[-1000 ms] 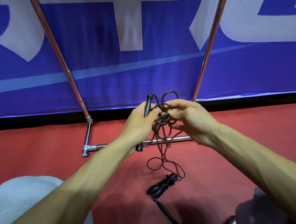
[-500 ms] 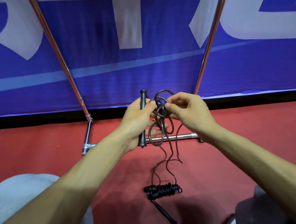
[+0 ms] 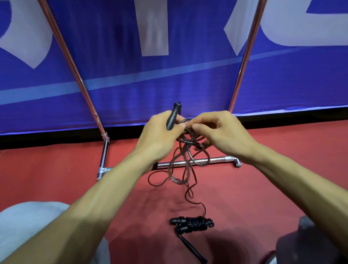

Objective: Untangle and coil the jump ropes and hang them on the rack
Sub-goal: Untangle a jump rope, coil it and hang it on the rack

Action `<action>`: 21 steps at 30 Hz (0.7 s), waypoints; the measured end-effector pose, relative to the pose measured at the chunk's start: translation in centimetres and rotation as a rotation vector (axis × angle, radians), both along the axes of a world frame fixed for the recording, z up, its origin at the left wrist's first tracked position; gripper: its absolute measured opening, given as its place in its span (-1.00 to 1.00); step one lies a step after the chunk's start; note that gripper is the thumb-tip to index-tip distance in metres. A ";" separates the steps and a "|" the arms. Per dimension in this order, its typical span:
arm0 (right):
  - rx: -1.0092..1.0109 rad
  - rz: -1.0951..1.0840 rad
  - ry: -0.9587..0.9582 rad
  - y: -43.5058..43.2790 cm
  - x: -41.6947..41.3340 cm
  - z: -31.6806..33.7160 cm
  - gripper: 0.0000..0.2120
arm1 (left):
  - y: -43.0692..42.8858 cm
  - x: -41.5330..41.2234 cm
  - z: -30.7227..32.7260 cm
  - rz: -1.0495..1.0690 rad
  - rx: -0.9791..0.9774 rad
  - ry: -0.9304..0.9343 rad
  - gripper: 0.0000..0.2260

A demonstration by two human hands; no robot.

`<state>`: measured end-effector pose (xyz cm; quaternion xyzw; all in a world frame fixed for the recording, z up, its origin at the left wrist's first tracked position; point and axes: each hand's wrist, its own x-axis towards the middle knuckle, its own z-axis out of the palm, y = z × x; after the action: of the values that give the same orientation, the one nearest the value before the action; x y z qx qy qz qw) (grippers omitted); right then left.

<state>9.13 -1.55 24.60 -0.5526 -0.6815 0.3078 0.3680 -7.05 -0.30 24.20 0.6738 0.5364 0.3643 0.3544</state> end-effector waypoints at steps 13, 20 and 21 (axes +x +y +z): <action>-0.406 0.218 -0.174 0.1 -1.1 -3.5 -0.60 | 1.0 -0.6 2.2 0.272 -0.059 -0.640 -0.89; -0.337 0.196 -0.307 0.2 -0.5 -2.7 -0.77 | 2.7 -3.1 1.1 0.444 0.042 -0.366 -0.90; -0.368 0.136 -0.238 0.4 0.0 -2.8 -0.78 | 2.9 -3.4 1.0 0.487 0.067 -0.309 -0.88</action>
<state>9.11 -1.12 21.76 -0.5956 -0.6882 0.3837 0.1563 -10.49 2.59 25.18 0.4730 0.6097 0.5546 0.3114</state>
